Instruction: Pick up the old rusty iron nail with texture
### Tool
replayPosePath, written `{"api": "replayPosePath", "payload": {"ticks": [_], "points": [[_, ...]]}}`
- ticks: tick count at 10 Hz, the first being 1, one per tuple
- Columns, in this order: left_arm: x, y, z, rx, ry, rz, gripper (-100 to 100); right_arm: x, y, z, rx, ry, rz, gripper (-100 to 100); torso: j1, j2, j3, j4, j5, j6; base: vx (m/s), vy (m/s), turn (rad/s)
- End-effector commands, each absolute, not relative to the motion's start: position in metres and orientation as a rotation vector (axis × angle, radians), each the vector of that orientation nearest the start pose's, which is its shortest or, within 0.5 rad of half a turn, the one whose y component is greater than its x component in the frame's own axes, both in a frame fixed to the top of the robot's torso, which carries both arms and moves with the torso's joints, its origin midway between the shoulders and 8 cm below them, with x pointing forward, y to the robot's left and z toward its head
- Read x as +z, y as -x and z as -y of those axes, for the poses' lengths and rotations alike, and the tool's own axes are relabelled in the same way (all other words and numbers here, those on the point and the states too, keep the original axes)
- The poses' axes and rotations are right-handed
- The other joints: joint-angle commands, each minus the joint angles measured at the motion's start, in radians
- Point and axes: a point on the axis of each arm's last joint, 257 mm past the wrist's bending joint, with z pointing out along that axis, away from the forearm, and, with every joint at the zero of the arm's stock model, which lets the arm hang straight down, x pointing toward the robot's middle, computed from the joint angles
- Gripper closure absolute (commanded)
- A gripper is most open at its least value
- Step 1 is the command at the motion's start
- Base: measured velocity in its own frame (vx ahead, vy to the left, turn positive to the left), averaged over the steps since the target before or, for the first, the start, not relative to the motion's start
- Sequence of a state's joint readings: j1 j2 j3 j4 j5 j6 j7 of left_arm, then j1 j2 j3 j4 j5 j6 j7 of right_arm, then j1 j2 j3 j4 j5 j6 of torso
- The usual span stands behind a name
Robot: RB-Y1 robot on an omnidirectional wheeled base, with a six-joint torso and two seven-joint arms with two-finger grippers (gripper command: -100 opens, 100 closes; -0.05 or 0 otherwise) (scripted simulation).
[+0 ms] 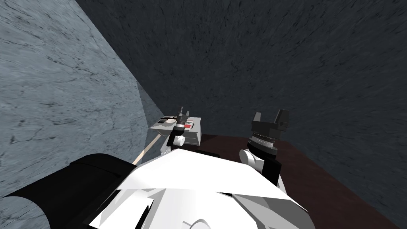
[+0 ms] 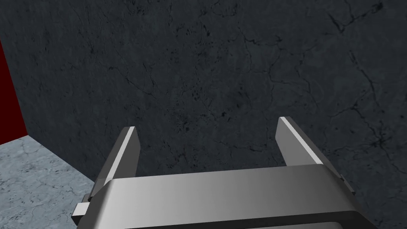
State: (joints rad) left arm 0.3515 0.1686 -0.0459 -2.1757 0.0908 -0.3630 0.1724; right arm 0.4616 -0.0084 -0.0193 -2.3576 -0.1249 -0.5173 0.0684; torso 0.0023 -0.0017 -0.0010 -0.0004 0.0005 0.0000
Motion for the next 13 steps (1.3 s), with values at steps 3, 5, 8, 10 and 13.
{"api": "replayPosePath", "payload": {"ticks": [3, 5, 8, 10, 13], "points": [[-0.032, -0.425, -0.254, -1.586, 0.869, -0.791, -100, 0.073, -0.322, 0.291, 1.342, -0.598, -0.468, 0, 0.0, 0.0, 0.0, 0.0, 0.0, 0.0, 0.016, 0.027, 0.001], [-0.055, -0.45, -0.257, -1.625, 0.983, -0.813, -100, 0.073, -0.322, 0.291, 1.342, -0.598, -0.468, 0, 0.0, 0.0, 0.0, 0.0, 0.0, 0.0, 0.018, 0.032, 0.007], [-0.084, -0.467, -0.26, -1.623, 1.085, -0.846, -100, 0.073, -0.322, 0.291, 1.342, -0.598, -0.468, 0, 0.0, 0.0, 0.0, 0.0, 0.0, 0.0, 0.016, 0.029, 0.003], [-0.102, -0.481, -0.262, -1.633, 1.165, -0.86, -100, 0.073, -0.322, 0.291, 1.342, -0.597, -0.468, 0, 0.0, 0.0, 0.0, 0.0, 0.0, 0.0, 0.011, 0.028, 0.002], [-0.132, -0.504, -0.261, -1.659, 1.318, -0.873, -100, 0.073, -0.322, 0.291, 1.342, -0.598, -0.468, 0, -0.001, 0.0, 0.0, 0.0, 0.0, 0.0, 0.015, 0.026, 0.006]]}}
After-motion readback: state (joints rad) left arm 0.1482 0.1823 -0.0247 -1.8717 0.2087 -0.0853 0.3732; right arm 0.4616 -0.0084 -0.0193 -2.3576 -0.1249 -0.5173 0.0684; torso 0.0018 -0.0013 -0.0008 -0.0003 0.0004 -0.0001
